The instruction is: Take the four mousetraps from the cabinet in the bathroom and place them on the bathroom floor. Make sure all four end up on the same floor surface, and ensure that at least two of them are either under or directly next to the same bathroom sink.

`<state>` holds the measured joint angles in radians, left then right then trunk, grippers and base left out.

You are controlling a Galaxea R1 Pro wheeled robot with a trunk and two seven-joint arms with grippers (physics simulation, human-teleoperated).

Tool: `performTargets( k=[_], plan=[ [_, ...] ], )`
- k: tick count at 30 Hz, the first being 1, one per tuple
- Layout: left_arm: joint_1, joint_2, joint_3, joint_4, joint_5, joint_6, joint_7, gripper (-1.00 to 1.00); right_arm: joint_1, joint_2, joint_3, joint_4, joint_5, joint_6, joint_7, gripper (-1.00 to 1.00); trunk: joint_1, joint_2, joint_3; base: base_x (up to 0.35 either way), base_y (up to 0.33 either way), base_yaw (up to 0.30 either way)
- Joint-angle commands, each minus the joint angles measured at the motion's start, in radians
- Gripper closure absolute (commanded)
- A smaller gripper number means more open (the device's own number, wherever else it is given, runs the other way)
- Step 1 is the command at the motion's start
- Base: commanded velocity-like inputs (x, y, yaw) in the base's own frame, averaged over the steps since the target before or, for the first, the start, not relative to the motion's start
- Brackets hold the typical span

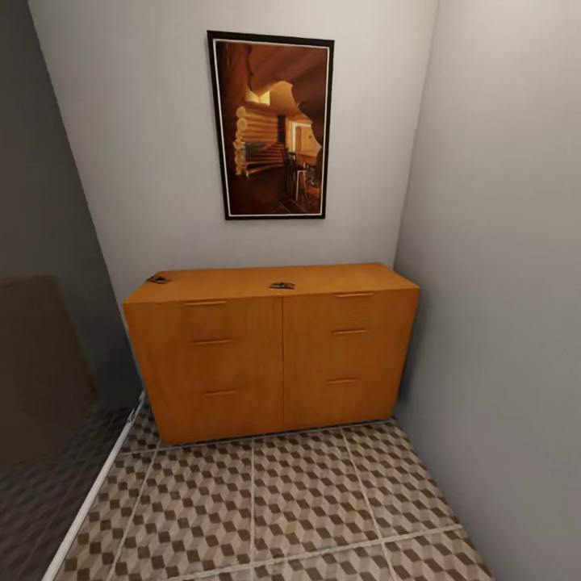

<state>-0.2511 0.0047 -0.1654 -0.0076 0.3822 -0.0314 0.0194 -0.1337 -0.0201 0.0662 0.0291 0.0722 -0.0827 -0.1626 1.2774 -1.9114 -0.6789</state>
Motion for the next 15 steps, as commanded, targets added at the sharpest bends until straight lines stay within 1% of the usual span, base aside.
performTargets(
  k=[1, 15],
  plan=[
    [0.000, 0.000, -0.008, 0.000, 0.007, -0.002, 0.002, -1.00, -0.001, 0.000, 0.006, 0.003, 0.008, -0.003, -0.005, -1.00, 0.000, 0.000, -0.001, 0.323, 0.000, 0.000],
    [0.000, 0.000, -0.008, 0.000, 0.007, -0.002, 0.002, -1.00, -0.001, 0.001, 0.006, 0.003, 0.008, -0.003, -0.005, -1.00, 0.000, 0.000, -0.001, 0.323, 0.000, 0.000]
  ],
)
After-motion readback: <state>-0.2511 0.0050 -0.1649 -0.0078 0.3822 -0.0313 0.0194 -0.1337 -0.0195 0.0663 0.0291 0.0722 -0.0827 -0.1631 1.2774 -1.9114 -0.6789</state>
